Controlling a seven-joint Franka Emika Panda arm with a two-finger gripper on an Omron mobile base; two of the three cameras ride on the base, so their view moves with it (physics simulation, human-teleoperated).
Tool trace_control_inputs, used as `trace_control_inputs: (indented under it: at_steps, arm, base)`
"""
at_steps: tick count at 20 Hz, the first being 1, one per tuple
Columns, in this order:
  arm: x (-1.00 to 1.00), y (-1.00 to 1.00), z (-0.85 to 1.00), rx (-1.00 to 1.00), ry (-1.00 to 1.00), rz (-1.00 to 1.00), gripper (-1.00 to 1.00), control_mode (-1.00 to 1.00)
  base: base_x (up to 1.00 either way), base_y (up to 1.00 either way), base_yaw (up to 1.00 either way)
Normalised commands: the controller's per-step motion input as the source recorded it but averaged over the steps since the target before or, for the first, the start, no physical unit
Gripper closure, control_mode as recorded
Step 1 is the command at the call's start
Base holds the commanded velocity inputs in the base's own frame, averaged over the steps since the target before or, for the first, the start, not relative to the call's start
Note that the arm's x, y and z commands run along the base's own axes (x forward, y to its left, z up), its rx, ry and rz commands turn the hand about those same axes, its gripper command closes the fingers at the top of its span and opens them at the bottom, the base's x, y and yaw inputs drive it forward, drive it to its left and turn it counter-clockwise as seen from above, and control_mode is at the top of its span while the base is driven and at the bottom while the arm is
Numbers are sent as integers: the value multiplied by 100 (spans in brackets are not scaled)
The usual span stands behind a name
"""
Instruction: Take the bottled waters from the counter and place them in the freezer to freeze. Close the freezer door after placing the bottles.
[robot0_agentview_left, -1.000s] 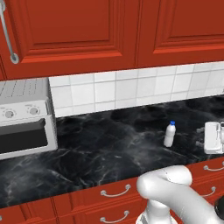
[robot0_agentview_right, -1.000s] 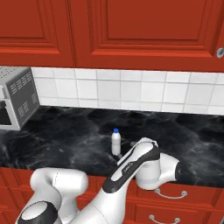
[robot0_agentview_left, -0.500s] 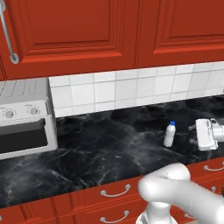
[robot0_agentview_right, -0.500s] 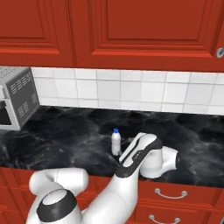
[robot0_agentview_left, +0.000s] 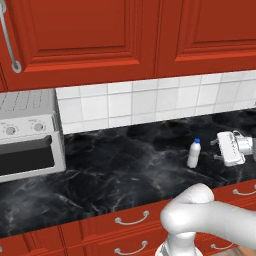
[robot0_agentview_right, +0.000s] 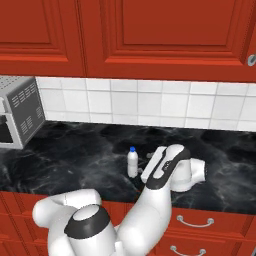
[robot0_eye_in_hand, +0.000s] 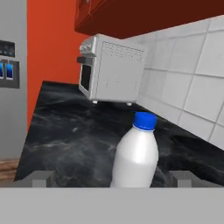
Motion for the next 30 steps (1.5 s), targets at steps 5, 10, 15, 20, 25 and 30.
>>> trace_control_inputs:
  at_steps: [5,10,15,20,25,30]
  arm:
    - [20,1,0,0,13,3,-100,-100]
    - [12,8,-1,0,9,3,-100,-100]
    - [0,23,-5,0,4,9,-100,-100]
    - [1,22,0,0,1,6,-100,-100]
    - [9,0,-3,0,0,1,-100,-100]
    - [0,6,-11,0,6,2,-100,-100]
  base:
    - [0,0,0]
    - [0,0,0]
    - [0,0,0]
    - [0,0,0]
    - [0,0,0]
    - [0,0,0]
